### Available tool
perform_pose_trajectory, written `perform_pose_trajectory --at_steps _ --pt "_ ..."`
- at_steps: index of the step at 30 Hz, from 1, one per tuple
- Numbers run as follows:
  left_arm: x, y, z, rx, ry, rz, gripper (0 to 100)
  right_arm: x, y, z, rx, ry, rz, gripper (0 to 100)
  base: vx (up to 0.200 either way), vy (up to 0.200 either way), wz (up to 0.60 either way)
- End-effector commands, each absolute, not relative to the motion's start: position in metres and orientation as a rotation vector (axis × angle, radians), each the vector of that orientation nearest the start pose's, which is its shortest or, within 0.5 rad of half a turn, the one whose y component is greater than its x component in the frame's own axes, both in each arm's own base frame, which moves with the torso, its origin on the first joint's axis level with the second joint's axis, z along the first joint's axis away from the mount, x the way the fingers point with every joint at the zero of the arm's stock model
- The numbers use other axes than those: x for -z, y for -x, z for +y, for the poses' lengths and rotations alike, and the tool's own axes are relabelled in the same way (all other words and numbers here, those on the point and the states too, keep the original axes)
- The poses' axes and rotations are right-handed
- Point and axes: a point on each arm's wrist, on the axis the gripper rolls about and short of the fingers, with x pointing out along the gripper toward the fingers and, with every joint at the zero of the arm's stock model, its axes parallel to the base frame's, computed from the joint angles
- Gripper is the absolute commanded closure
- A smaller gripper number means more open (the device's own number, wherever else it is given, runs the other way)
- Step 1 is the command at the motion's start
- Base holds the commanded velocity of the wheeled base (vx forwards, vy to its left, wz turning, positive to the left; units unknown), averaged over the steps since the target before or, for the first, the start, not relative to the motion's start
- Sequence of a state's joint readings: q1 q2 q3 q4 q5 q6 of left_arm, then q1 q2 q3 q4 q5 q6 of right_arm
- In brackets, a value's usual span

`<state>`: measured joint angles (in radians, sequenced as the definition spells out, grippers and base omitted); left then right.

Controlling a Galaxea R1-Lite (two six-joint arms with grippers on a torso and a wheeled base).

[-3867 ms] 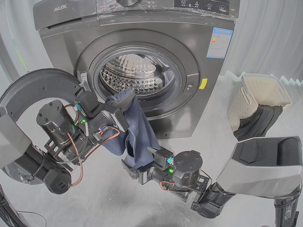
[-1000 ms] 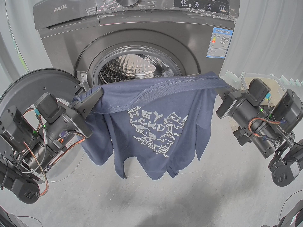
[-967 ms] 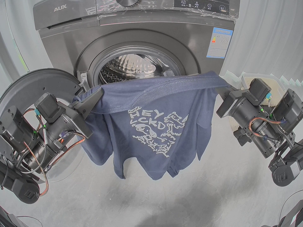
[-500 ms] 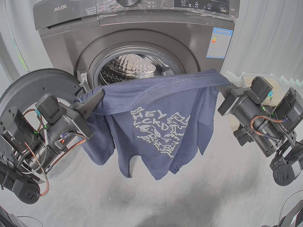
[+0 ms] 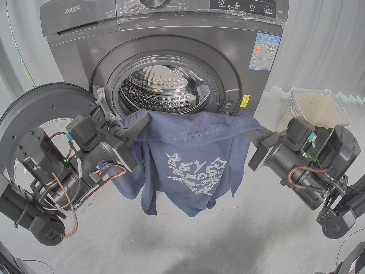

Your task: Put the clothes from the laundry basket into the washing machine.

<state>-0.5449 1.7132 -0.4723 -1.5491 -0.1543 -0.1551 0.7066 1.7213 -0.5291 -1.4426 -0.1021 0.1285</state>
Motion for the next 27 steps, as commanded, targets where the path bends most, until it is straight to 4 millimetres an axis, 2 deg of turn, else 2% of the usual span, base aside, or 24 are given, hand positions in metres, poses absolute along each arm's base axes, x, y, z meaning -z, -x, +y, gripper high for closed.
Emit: perform_pose_trajectory --at_steps 1,5,6,7,9,10,11,14,19,23,27 --pt "-0.178 -0.239 -0.153 0.723 0.191 -0.234 100 -0.157 -0.208 0.196 -0.673 -0.192 -0.083 100 0.000 0.000 0.00" --pt "-0.179 -0.238 -0.154 0.728 0.193 -0.239 100 -0.145 -0.204 0.209 -0.710 -0.190 -0.050 100 0.000 0.000 0.00" --pt "-0.181 -0.238 -0.155 0.731 0.195 -0.246 100 -0.137 -0.204 0.211 -0.718 -0.180 -0.028 0 0.000 0.000 0.00" --pt "-0.181 -0.238 -0.155 0.731 0.195 -0.246 100 -0.137 -0.204 0.212 -0.719 -0.179 -0.026 0 0.000 0.000 0.00" --pt "-0.184 -0.239 -0.157 0.733 0.198 -0.260 100 -0.124 -0.197 0.220 -0.749 -0.160 0.028 0 0.000 0.000 0.00" --pt "-0.184 -0.239 -0.157 0.733 0.198 -0.260 100 -0.124 -0.197 0.220 -0.749 -0.160 0.028 0 0.000 0.000 0.00" --pt "-0.187 -0.240 -0.157 0.733 0.200 -0.269 100 -0.114 -0.189 0.220 -0.767 -0.135 0.073 0 0.000 0.000 0.00" --pt "-0.189 -0.240 -0.157 0.725 0.203 -0.278 100 -0.101 -0.183 0.221 -0.783 -0.105 0.125 0 0.000 0.000 0.00" --pt "-0.191 -0.241 -0.157 0.720 0.207 -0.289 100 -0.096 -0.180 0.222 -0.790 -0.092 0.146 0 0.000 0.000 0.00" --pt "-0.192 -0.241 -0.157 0.720 0.207 -0.291 100 -0.094 -0.196 0.229 -0.761 -0.102 0.129 0 0.000 0.000 0.00" --pt "-0.193 -0.240 -0.157 0.721 0.208 -0.297 100 -0.085 -0.222 0.230 -0.704 -0.101 0.126 0 0.000 0.000 0.00"
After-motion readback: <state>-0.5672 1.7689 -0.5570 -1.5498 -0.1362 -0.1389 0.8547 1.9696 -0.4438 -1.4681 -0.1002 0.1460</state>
